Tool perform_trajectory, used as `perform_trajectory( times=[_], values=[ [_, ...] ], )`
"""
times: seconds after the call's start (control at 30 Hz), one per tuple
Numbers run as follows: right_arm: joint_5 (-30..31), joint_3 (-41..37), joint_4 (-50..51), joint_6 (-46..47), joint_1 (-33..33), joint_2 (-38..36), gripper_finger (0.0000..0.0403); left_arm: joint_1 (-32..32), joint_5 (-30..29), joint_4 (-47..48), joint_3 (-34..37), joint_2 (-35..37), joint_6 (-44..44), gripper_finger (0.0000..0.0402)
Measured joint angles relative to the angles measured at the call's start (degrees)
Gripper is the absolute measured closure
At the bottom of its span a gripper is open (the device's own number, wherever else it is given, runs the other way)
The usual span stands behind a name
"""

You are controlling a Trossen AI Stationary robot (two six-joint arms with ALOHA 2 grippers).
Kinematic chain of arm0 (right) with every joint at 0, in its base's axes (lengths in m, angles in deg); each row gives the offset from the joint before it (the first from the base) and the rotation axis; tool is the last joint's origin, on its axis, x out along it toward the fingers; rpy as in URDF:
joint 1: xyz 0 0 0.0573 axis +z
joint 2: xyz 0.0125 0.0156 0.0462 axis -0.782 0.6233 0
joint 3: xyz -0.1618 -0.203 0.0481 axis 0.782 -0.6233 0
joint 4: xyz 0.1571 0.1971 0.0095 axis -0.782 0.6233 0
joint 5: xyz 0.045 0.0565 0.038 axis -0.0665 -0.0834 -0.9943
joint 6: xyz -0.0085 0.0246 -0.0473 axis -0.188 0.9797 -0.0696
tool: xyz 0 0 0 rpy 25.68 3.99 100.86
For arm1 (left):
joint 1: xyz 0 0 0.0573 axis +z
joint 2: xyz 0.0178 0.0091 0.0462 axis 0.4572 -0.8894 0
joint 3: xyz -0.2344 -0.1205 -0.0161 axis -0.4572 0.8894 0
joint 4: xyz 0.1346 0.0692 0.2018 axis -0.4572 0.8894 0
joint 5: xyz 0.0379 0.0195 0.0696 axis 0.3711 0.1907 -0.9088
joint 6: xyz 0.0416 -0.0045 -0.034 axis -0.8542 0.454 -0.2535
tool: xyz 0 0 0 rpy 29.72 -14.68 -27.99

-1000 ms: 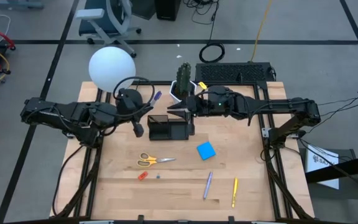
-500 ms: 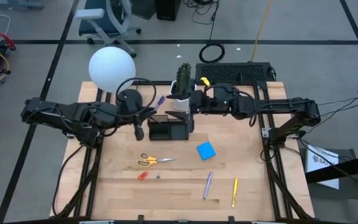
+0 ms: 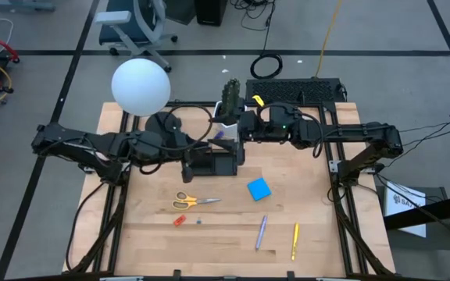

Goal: Pick and place office supplies into organizer
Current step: Put the blue pen into the desk organizer

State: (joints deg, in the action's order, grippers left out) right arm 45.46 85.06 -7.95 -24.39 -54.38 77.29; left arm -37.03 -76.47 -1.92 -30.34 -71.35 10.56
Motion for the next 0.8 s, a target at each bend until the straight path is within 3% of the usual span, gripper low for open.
perform_trajectory(
  times=[0.2, 0.47, 0.8],
  values=[
    [-0.98, 0.00, 0.18, 1.44, 0.04, 0.00, 0.0187, 1.19, 2.36, -1.63, 0.00, -0.77, -0.56, 0.0371],
    [-1.46, 0.00, 1.03, -0.50, 0.06, 0.00, 0.0362, 1.56, 2.46, -3.31, 0.00, -0.77, -1.95, 0.0371],
    [-0.76, 0.00, 3.82, -2.51, -0.42, 0.00, 0.0372, 1.51, 0.28, -2.13, 0.00, -0.82, -2.94, 0.0293]
  ],
)
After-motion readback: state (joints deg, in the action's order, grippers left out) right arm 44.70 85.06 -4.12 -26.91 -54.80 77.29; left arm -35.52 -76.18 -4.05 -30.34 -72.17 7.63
